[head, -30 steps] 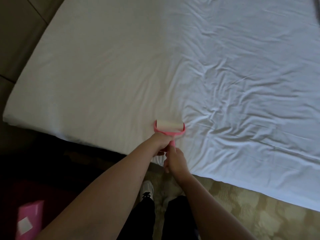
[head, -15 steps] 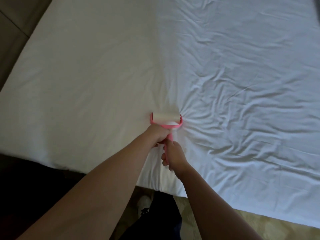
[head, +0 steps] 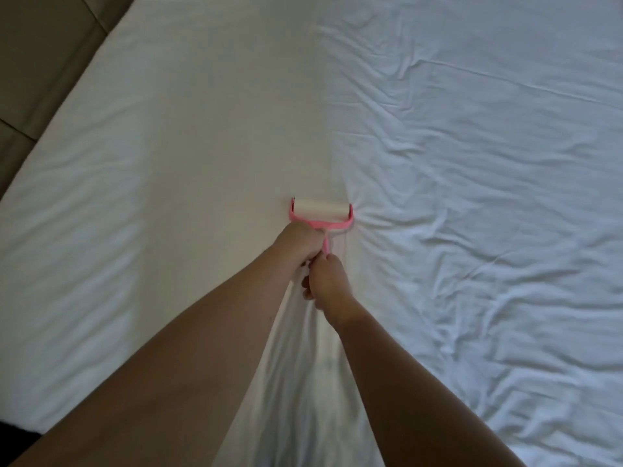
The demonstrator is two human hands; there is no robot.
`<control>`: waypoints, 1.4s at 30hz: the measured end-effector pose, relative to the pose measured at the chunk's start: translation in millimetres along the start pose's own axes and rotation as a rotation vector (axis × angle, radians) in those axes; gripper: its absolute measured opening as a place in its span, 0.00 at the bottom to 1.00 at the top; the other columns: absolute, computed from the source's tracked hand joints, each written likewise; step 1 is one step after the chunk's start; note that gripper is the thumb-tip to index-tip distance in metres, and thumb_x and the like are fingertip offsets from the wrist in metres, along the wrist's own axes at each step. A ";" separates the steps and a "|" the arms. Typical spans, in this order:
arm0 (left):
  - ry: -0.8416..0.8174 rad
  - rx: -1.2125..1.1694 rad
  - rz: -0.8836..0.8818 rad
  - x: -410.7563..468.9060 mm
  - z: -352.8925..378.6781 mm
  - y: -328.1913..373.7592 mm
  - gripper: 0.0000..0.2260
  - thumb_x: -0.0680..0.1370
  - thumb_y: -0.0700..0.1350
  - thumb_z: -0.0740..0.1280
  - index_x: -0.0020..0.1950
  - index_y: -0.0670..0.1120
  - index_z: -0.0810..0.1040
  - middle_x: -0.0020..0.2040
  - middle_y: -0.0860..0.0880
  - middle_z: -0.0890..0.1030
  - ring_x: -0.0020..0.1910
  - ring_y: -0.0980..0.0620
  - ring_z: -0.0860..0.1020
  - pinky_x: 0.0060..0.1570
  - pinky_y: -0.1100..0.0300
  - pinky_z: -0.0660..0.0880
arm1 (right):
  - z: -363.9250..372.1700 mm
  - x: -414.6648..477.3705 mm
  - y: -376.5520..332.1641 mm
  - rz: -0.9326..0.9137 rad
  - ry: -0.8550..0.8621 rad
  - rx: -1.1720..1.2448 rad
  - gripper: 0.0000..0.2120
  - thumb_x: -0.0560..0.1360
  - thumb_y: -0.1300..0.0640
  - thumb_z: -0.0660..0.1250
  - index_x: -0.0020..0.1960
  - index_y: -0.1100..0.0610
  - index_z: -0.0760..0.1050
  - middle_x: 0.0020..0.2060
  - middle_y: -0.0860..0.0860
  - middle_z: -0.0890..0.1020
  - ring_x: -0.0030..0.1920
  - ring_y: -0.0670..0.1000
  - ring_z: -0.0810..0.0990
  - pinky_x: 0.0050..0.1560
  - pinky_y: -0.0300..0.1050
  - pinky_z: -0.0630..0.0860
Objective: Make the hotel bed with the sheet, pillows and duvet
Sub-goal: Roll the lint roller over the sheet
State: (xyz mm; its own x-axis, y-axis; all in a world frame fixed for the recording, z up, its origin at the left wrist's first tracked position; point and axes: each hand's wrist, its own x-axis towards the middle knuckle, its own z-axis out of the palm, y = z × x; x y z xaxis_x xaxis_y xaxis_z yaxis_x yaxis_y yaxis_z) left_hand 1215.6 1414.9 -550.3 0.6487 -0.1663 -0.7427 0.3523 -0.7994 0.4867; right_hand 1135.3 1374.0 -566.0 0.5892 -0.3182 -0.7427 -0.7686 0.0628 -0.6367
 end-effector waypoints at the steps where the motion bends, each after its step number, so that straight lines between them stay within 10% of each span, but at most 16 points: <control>1: 0.003 0.014 0.012 8.5 -5.1 6.6 0.17 0.81 0.46 0.57 0.42 0.42 0.83 0.50 0.40 0.83 0.52 0.42 0.80 0.55 0.52 0.75 | -0.3 7.0 -10.0 -0.003 0.003 0.008 0.16 0.81 0.53 0.49 0.39 0.52 0.69 0.30 0.52 0.75 0.27 0.50 0.73 0.21 0.35 0.62; 7: 0.057 -0.013 0.101 49.7 -26.3 40.5 0.16 0.82 0.46 0.57 0.53 0.38 0.82 0.54 0.38 0.81 0.56 0.41 0.78 0.60 0.51 0.73 | -2.5 49.8 -52.0 -0.029 0.069 -0.001 0.16 0.80 0.49 0.50 0.39 0.54 0.69 0.32 0.53 0.76 0.30 0.54 0.76 0.29 0.44 0.69; 10: 0.117 -0.064 0.195 57.3 -27.9 45.4 0.17 0.81 0.50 0.59 0.43 0.43 0.82 0.44 0.45 0.82 0.48 0.44 0.78 0.48 0.58 0.72 | -3.3 54.1 -60.9 -0.099 0.207 -0.065 0.19 0.75 0.40 0.48 0.40 0.53 0.68 0.41 0.56 0.81 0.45 0.60 0.81 0.47 0.56 0.78; 16: 0.006 -0.117 0.243 41.3 -13.1 52.6 0.19 0.80 0.53 0.61 0.31 0.47 0.74 0.31 0.49 0.76 0.35 0.48 0.76 0.38 0.58 0.71 | -19.1 36.9 -51.0 -0.052 0.325 0.022 0.19 0.73 0.39 0.49 0.40 0.53 0.70 0.39 0.55 0.80 0.44 0.59 0.80 0.50 0.57 0.77; 26: -0.188 -0.135 -0.010 7.4 13.7 18.4 0.19 0.80 0.55 0.60 0.49 0.41 0.80 0.46 0.42 0.83 0.48 0.44 0.82 0.50 0.52 0.79 | -26.8 -2.8 -2.1 0.132 0.092 0.034 0.30 0.74 0.37 0.49 0.53 0.60 0.76 0.35 0.51 0.77 0.31 0.50 0.74 0.33 0.46 0.70; 32: -0.204 -0.055 -0.115 -33.6 34.7 2.4 0.20 0.80 0.55 0.57 0.36 0.45 0.77 0.44 0.45 0.80 0.46 0.47 0.79 0.49 0.54 0.77 | -37.4 -51.8 16.4 0.136 0.010 -0.013 0.12 0.83 0.52 0.53 0.53 0.59 0.70 0.36 0.51 0.73 0.31 0.48 0.70 0.27 0.40 0.66; 42: -0.268 -0.077 -0.235 -88.6 74.3 -53.8 0.18 0.80 0.56 0.58 0.43 0.45 0.79 0.46 0.47 0.80 0.47 0.50 0.78 0.43 0.58 0.74 | -33.5 -105.1 85.3 0.141 -0.057 -0.080 0.22 0.82 0.49 0.47 0.62 0.61 0.72 0.35 0.51 0.71 0.28 0.48 0.70 0.19 0.35 0.63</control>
State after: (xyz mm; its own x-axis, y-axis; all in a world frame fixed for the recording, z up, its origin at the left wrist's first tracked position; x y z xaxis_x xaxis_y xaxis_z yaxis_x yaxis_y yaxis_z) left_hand 1089.1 1429.8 -544.8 0.3480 -0.1370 -0.9274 0.5269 -0.7897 0.3144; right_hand 999.4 1381.1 -535.3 0.4858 -0.2568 -0.8355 -0.8607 0.0263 -0.5085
